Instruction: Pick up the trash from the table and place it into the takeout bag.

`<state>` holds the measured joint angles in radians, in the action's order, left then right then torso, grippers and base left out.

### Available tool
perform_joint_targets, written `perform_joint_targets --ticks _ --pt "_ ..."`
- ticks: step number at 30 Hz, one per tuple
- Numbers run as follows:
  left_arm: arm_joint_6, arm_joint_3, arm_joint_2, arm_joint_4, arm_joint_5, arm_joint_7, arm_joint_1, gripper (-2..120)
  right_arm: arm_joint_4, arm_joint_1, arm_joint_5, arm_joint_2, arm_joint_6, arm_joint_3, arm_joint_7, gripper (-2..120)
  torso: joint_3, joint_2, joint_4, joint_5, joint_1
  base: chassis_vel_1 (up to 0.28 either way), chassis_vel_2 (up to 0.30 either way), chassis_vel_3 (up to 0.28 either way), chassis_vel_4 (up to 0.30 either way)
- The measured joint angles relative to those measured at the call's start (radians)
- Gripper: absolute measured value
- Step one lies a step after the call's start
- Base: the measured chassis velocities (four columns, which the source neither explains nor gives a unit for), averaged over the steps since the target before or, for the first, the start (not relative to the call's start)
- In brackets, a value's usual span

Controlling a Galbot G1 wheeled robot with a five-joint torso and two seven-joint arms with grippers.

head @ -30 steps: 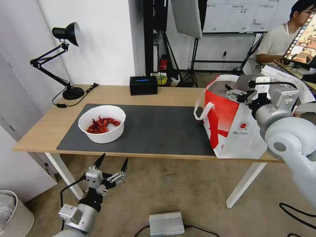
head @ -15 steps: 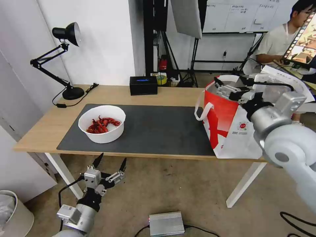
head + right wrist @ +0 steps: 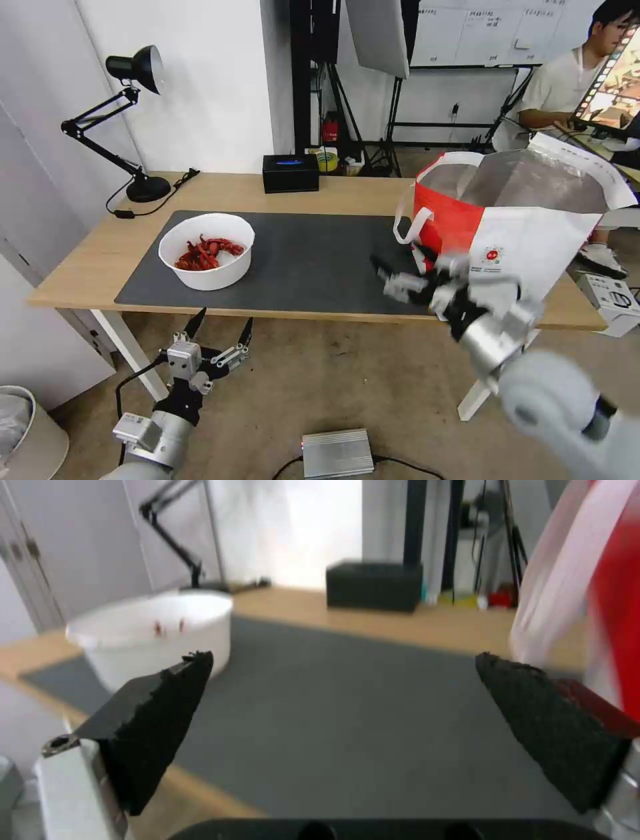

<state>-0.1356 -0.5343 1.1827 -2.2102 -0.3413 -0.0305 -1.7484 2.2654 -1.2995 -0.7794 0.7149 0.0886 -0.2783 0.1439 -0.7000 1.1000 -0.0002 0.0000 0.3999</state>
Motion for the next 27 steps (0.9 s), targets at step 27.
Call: perform_joint_targets --ticks 27 --pt "0.009 0.006 -0.003 0.038 0.005 -0.007 0.009 100 -0.032 -0.237 0.156 0.065 -0.007 0.072 0.188 100 0.0 0.0 0.0002 0.0 0.0 0.0 0.0 0.0 0.0"
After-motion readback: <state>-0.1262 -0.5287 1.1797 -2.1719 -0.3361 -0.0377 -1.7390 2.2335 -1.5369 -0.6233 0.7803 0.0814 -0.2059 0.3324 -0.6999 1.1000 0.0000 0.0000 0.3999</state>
